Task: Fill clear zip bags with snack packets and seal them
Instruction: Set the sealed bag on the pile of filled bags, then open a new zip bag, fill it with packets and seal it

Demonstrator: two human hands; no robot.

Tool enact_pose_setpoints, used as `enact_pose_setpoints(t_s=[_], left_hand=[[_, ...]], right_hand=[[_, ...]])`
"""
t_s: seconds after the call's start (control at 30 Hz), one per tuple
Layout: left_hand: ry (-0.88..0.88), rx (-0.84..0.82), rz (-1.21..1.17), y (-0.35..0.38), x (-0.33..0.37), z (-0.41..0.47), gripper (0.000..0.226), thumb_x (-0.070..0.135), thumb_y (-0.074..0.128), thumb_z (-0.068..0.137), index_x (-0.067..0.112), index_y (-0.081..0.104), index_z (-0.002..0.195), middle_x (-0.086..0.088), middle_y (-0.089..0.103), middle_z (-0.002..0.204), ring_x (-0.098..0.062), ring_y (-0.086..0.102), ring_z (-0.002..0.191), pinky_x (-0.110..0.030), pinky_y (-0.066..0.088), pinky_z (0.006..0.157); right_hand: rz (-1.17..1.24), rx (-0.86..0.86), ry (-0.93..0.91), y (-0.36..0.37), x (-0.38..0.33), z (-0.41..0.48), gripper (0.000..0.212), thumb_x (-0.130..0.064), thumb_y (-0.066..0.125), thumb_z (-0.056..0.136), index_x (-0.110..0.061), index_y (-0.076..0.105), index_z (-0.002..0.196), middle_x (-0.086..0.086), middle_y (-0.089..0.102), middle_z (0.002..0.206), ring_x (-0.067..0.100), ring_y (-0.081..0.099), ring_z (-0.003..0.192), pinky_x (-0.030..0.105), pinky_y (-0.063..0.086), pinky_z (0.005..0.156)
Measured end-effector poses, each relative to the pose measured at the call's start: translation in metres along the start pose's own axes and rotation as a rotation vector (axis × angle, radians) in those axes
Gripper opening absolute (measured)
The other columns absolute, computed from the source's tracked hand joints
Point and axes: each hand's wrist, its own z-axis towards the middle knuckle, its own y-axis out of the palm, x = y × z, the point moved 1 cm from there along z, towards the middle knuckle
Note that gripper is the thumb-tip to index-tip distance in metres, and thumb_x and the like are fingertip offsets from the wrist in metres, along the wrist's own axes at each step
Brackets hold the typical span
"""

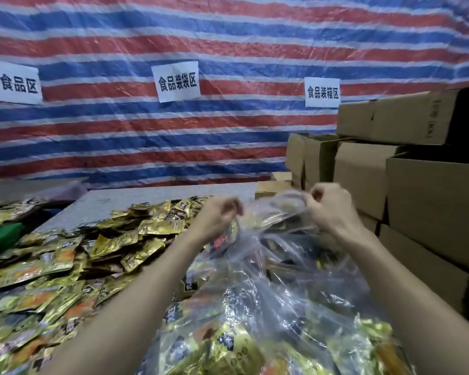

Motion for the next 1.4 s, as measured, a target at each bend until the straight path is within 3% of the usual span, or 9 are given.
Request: enact_pose_setpoints(t_s=[0.13, 0.23, 0.4, 0.53, 0.7, 0.83, 1.07, 1.3, 1.4], left_hand=[[-0.097, -0.047, 0.04, 0.023, -0.016, -0.036, 0.014, 0.017, 0.062, 0.096, 0.023, 0.072, 0.104, 0.007, 0.072, 0.105, 0.001, 0.063, 0.09, -0.024, 0.057, 0.083], [-0.09, 0.063, 0.0, 0.011, -0.009, -0.057, 0.026, 0.021, 0.063, 0.095, 0.032, 0.064, 0.118, 0.012, 0.063, 0.115, -0.002, 0.06, 0.096, -0.014, 0.048, 0.074], [-0.139, 0.216, -0.054, -0.039, -0.017, -0.131, 0.011, 0.028, 0.064, 0.095, 0.036, 0.065, 0.103, 0.02, 0.065, 0.099, 0.009, 0.059, 0.087, -0.012, 0.047, 0.069], [-0.278, 0.364, 0.113, -0.098, -0.048, -0.203, 0.008, 0.03, 0.064, 0.094, 0.033, 0.067, 0.102, 0.018, 0.067, 0.098, 0.008, 0.059, 0.085, -0.01, 0.042, 0.068], [-0.728, 0.391, 0.926, -0.182, -0.101, -0.296, 0.027, 0.033, 0.056, 0.095, 0.021, 0.066, 0.117, -0.003, 0.06, 0.12, -0.022, 0.05, 0.111, -0.037, 0.042, 0.09], [-1.192, 0.272, 1.091, -0.22, -0.135, -0.361, 0.036, 0.045, 0.051, 0.092, 0.017, 0.063, 0.112, -0.008, 0.06, 0.124, -0.028, 0.054, 0.113, -0.035, 0.043, 0.089], [-1.167, 0.442, 0.973, -0.228, -0.153, -0.39, 0.024, 0.014, 0.06, 0.085, 0.009, 0.056, 0.062, -0.002, 0.061, 0.065, -0.029, 0.061, 0.071, -0.027, 0.036, 0.055], [-1.117, 0.581, 0.852, -0.245, -0.132, -0.379, 0.015, 0.028, 0.061, 0.095, 0.02, 0.074, 0.097, -0.014, 0.071, 0.097, -0.039, 0.063, 0.092, -0.047, 0.052, 0.08], [-0.888, 0.694, 0.891, -0.244, -0.102, -0.351, 0.016, 0.024, 0.059, 0.097, 0.019, 0.071, 0.106, -0.016, 0.072, 0.096, -0.042, 0.063, 0.09, -0.05, 0.052, 0.076]], right_hand=[[-0.287, -0.175, 0.165, -0.003, -0.004, -0.022, 0.029, -0.047, 0.06, 0.092, -0.02, 0.071, 0.089, 0.007, 0.071, 0.094, 0.03, 0.062, 0.095, 0.04, 0.049, 0.089], [-0.383, -0.063, 0.137, -0.011, -0.03, -0.037, 0.049, -0.066, 0.06, 0.084, -0.018, 0.07, 0.092, 0.007, 0.068, 0.099, 0.033, 0.052, 0.106, 0.042, 0.041, 0.091], [0.054, 0.144, -0.164, 0.006, -0.107, -0.067, 0.038, -0.047, 0.069, 0.085, -0.02, 0.072, 0.111, 0.005, 0.067, 0.117, 0.03, 0.052, 0.117, 0.043, 0.042, 0.097], [0.479, -0.167, -0.311, 0.05, -0.17, -0.097, 0.012, -0.039, 0.071, 0.087, -0.027, 0.073, 0.09, -0.009, 0.072, 0.094, 0.009, 0.067, 0.092, 0.039, 0.057, 0.082], [0.55, -0.484, -0.448, 0.097, -0.204, -0.124, 0.005, -0.035, 0.069, 0.089, -0.031, 0.071, 0.087, -0.015, 0.07, 0.088, -0.002, 0.065, 0.083, 0.028, 0.055, 0.075], [0.487, -0.623, -0.545, 0.111, -0.208, -0.126, 0.011, -0.034, 0.068, 0.09, -0.025, 0.074, 0.093, -0.015, 0.072, 0.09, -0.002, 0.065, 0.082, 0.019, 0.051, 0.071], [0.451, -0.738, -0.588, 0.106, -0.191, -0.117, 0.015, -0.04, 0.065, 0.088, -0.028, 0.073, 0.093, -0.018, 0.07, 0.088, -0.009, 0.064, 0.082, 0.007, 0.048, 0.066], [0.421, -0.754, -0.576, 0.098, -0.187, -0.115, 0.021, -0.042, 0.063, 0.089, -0.026, 0.072, 0.099, -0.016, 0.071, 0.094, -0.005, 0.065, 0.084, 0.017, 0.053, 0.069], [0.479, -0.775, -0.534, 0.097, -0.189, -0.116, 0.02, -0.041, 0.063, 0.09, -0.026, 0.073, 0.1, -0.013, 0.073, 0.095, -0.002, 0.067, 0.084, 0.022, 0.054, 0.074]])
